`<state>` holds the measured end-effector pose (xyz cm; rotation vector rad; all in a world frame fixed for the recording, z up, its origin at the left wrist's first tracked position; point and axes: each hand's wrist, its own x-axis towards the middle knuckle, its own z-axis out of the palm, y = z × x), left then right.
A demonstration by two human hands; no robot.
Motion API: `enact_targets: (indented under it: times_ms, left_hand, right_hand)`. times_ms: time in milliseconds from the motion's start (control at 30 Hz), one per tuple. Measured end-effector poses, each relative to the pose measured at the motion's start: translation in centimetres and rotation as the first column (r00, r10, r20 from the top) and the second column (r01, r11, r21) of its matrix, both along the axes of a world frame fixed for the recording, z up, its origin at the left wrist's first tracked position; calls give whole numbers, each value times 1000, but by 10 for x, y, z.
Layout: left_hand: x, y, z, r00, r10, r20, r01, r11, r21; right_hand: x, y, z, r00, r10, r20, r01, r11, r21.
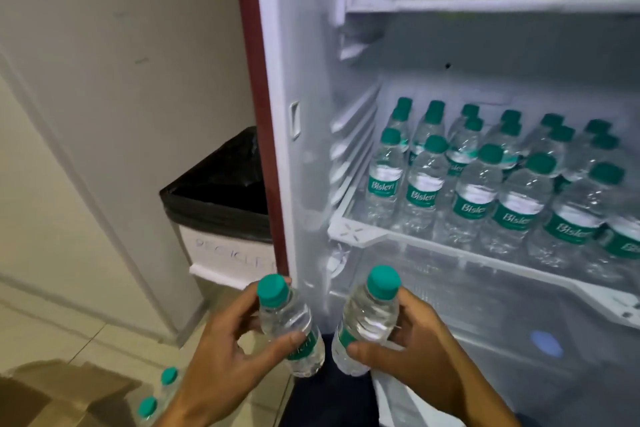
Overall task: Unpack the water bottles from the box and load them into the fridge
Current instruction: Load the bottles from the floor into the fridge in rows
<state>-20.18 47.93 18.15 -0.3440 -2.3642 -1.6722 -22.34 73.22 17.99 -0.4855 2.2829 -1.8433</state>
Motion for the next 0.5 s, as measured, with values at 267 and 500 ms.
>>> enact_targets:
  times_ms: [267, 500]
  left_hand:
    - [-31, 54, 55, 973, -116, -199, 133, 988, 74]
    - [-54, 90, 113, 909, -150, -390, 186, 981, 56]
  right_hand:
    - [1, 41, 49, 952, -161, -262, 149, 987, -66]
    - [-4, 57, 103, 860, -310, -406, 283, 951, -127]
